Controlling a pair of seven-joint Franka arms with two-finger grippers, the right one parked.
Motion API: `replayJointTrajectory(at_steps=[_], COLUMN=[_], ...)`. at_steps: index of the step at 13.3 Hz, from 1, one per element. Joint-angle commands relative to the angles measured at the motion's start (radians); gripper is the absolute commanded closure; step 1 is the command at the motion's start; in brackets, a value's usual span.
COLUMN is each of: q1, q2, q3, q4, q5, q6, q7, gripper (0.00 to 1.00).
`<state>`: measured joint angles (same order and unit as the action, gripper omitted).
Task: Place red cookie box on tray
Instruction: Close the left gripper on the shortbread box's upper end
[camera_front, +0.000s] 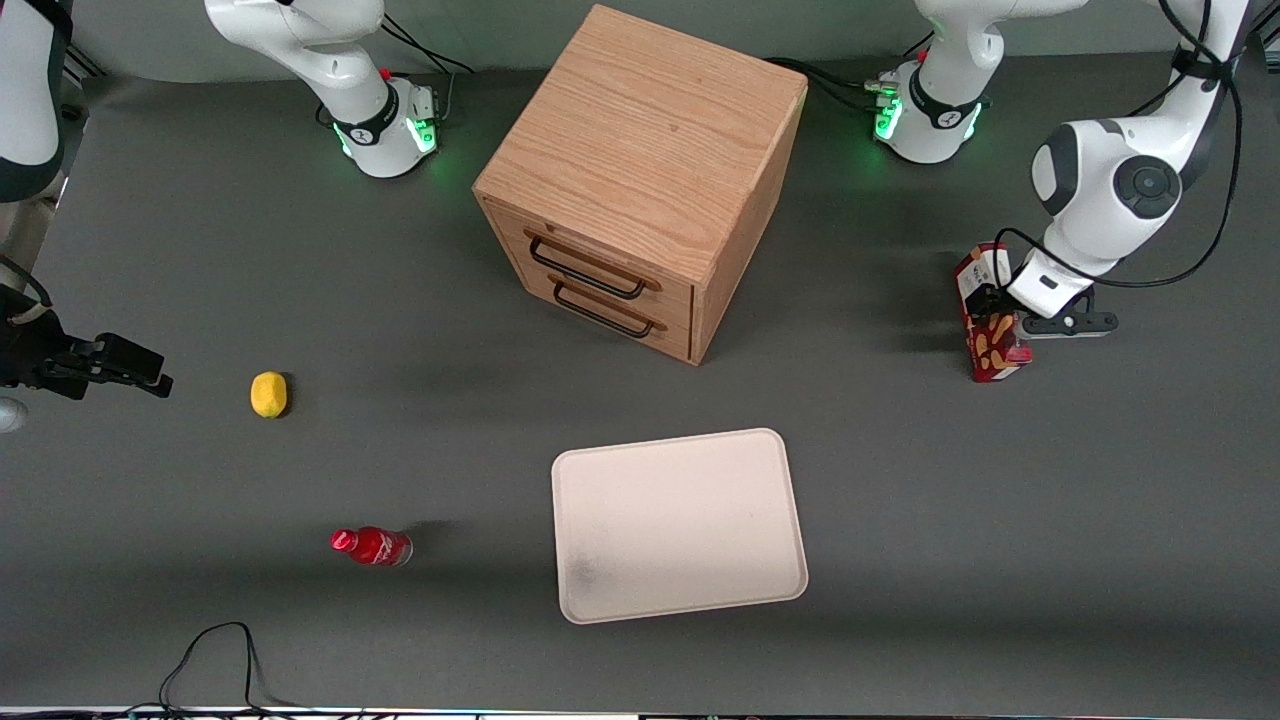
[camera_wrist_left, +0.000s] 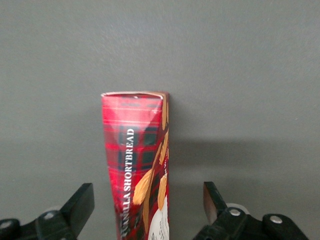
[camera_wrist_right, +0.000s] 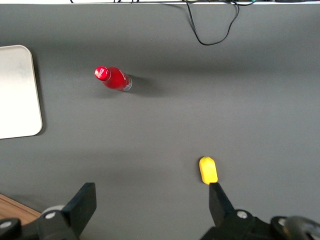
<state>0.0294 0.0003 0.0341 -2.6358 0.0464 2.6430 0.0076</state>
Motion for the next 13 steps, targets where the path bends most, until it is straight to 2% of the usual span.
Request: replayJointTrajectory(at_steps=[1,2,8,10,13], q1=[-0.008,-0.009,-0.01,-0.008,-0.011], q2=[0.03,0.036,0.04,0.036,0.033], q3=[0.01,0.018,0.023,0.024,0.017], q4=[0.007,0.01,0.034,0.109,0.305], q5=[0.012,0.012,0.012,0.007,-0.013], q6=[0.003,0.0,-0.012,-0.114,-0.35], q7=[0.063,0.063,0.063,0.058,0.036], gripper=[0.93,1.0,1.0,1.0,1.0])
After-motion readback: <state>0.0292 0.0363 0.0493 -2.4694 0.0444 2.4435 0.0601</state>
